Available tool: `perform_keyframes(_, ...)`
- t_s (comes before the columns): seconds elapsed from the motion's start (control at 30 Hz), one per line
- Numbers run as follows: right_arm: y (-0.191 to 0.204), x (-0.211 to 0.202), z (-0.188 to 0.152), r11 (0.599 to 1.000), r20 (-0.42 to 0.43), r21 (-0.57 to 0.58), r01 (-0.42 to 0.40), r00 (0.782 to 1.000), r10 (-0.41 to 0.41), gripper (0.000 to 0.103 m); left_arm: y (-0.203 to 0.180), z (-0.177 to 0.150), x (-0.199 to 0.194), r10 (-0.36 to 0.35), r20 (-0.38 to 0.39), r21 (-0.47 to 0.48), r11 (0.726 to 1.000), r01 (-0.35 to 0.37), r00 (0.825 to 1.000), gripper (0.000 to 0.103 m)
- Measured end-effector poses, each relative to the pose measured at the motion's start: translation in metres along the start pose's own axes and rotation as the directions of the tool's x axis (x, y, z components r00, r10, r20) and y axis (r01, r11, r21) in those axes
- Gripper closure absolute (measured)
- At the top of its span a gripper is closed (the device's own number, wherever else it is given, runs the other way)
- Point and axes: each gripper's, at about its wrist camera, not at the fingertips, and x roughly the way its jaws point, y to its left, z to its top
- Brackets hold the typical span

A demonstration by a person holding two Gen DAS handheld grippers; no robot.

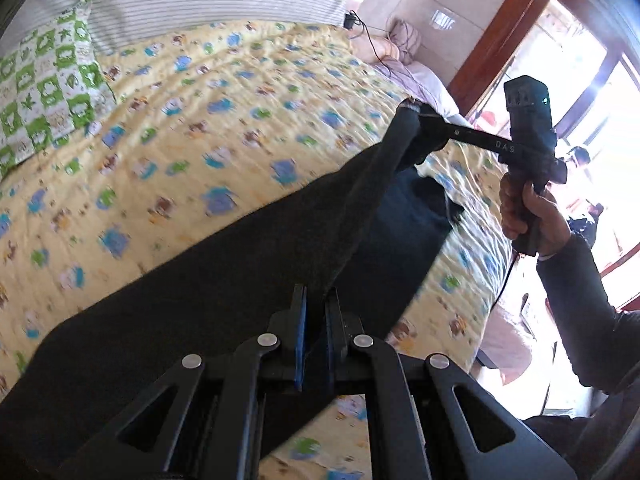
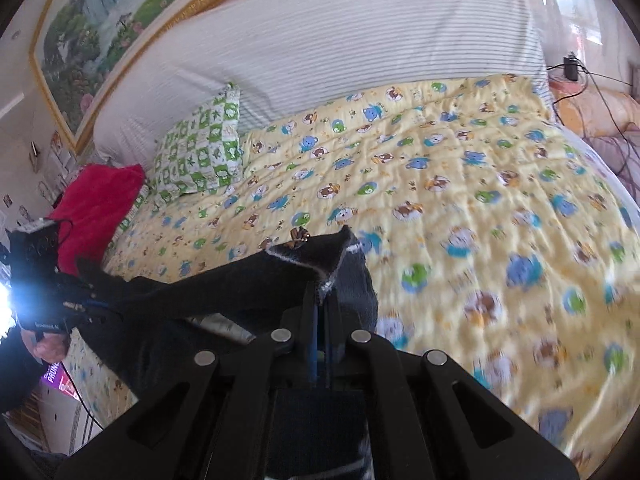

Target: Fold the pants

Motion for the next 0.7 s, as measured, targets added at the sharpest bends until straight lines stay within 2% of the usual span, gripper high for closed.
perform_keyframes(0.1,0.0,-0.012,-0.016,1.0,0.025,0.001,-0.016,1.0,0.016,0.1,-0.008,-0.011,0.006,-0.004,-0.012,-0.003,1.0,0.004,1.0,0.097)
perform_keyframes(0.3,-0.008,-0.016,-0.043,0.999,0.019,0.041,-0.013,1.0,0.013,0.1,-0.014,-0.03,0.013,-0.011,-0.02,-0.024,1.0,0.011,1.0,0.097)
perform_keyframes(0.53,-0.007,-0.015,-0.063,0.999,0.011,0.021,0.031,0.999,-0.031,0.1,-0.013,-0.036,0.017,-0.013,-0.011,-0.037,0.999,0.012,1.0,0.097)
perform_keyframes(0.6,-0.002,-0.022,-0.061,0.999,0.049,-0.013,0.039,0.998,-0.038,0.1,-0.013,-0.036,0.017,-0.013,-0.004,-0.039,0.999,0.013,1.0,0.097)
perform_keyframes(0.7,0.01,-0.038,-0.047,0.996,0.17,-0.079,0.035,0.985,-0.021,0.1,-0.011,-0.034,0.021,-0.016,0.002,-0.051,0.999,0.016,1.0,0.097)
